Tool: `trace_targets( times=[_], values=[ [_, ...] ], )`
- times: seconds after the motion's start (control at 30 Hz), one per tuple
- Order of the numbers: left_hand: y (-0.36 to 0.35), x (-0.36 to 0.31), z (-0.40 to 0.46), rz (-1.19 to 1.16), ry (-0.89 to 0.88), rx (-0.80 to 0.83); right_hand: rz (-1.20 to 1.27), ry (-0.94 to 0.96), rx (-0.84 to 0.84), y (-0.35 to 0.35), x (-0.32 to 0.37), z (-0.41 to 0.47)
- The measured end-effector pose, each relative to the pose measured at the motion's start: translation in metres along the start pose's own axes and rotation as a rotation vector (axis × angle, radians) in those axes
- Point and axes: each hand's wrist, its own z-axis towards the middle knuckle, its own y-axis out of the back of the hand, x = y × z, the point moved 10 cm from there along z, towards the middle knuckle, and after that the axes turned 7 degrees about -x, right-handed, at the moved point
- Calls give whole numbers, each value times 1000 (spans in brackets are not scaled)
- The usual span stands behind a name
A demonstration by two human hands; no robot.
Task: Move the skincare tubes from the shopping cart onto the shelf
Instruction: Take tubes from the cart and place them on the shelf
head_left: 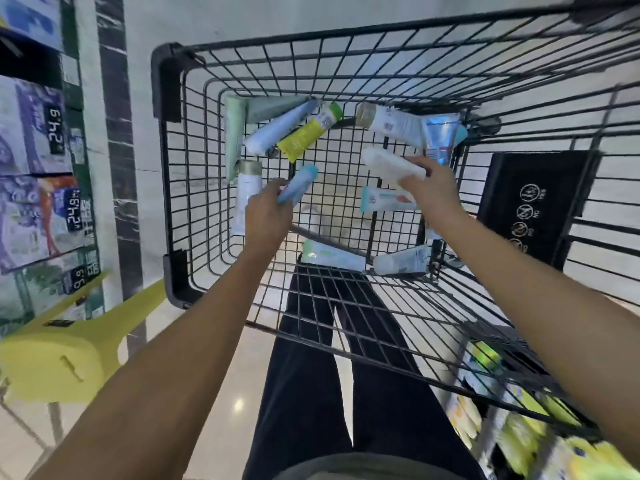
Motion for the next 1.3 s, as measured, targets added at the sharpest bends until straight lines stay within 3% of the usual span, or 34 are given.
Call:
trace_targets(
  times=[0.27,0.47,0.63,0.8,1.0,1.13,1.3],
  values=[
    [92,-62,-35,-418,66,54,381,-69,-30,55,34,-93],
    [159,-104,-91,-860,141,123,879,-126,148,75,78,-185],
    [206,-152,-147,-1110,164,131,1026,-67,262,85,125,-258],
    [225,-195,-185,-1139,149,242,1111,-128,313,82,149,-317],
    [232,-217,-225,-1101,124,501,1151,11,290,96,165,-380],
    [245,-215,-254,-1024,21,542,1278,82,314,96,156,-415],
    [251,-201,-297,-1054,-62,680,1243,211,164,105,118,-456]
  ],
)
